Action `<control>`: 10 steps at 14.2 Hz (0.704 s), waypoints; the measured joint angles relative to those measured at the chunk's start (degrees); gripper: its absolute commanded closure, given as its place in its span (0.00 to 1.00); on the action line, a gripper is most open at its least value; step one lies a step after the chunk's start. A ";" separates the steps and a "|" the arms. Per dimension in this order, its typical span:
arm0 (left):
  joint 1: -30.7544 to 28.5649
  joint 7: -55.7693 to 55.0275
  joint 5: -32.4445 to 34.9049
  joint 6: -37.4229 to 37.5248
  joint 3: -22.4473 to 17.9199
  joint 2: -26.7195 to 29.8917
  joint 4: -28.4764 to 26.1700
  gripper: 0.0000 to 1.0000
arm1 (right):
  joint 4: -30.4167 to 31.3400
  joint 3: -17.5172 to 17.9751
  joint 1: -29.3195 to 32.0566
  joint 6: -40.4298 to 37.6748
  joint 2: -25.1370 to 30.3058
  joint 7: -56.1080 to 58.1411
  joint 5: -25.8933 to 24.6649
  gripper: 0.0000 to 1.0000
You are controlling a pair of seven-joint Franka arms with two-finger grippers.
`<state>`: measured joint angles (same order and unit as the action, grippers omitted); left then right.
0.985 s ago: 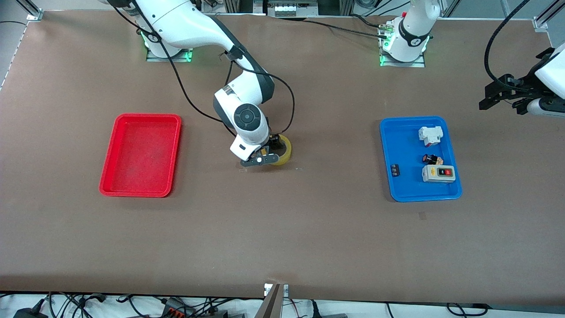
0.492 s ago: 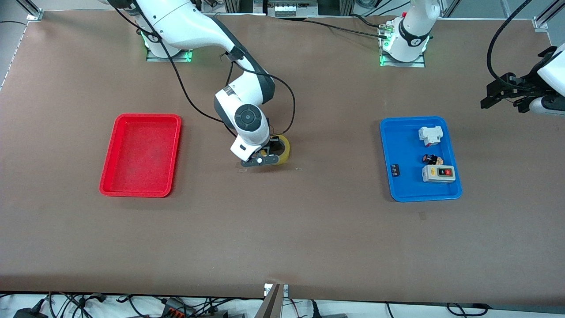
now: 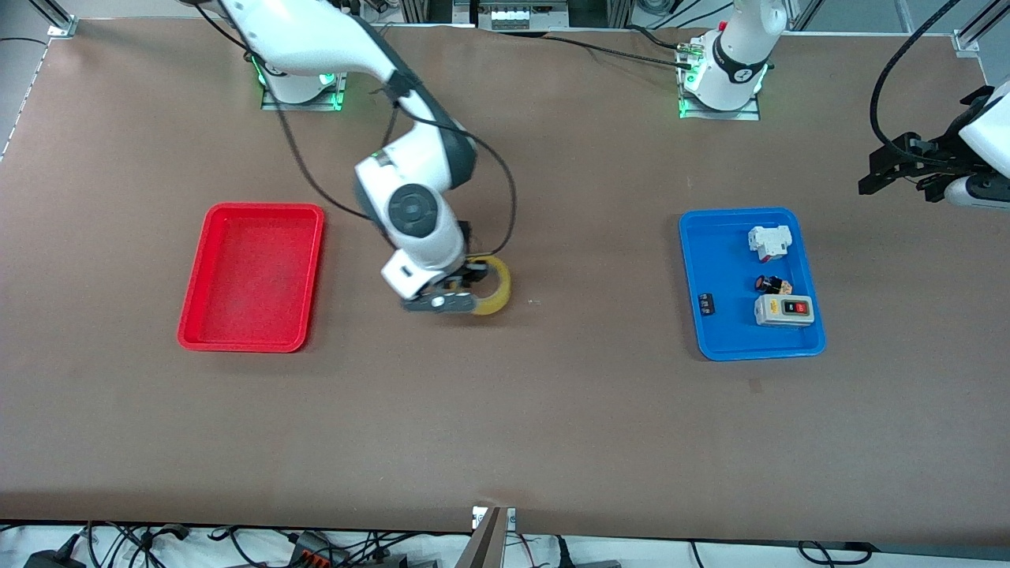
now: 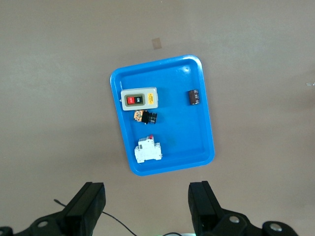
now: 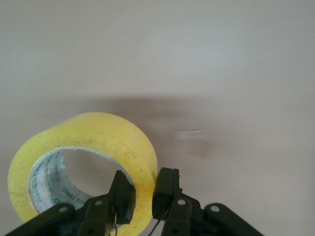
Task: Place and move tape with both arms
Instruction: 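Lift the tape roll with the right gripper and carry it over the red tray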
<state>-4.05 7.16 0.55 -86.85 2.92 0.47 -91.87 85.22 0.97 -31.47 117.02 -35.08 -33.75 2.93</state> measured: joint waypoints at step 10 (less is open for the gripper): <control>-0.23 0.00 0.00 0.00 0.00 -0.09 -0.08 0.00 | 23.56 -0.28 29.85 -1.98 12.63 21.83 -3.34 1.00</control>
<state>-4.28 7.16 0.54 -86.84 2.93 0.38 -91.95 108.78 0.70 -1.62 115.04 -22.46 -11.91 -0.41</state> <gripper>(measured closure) 0.000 0.780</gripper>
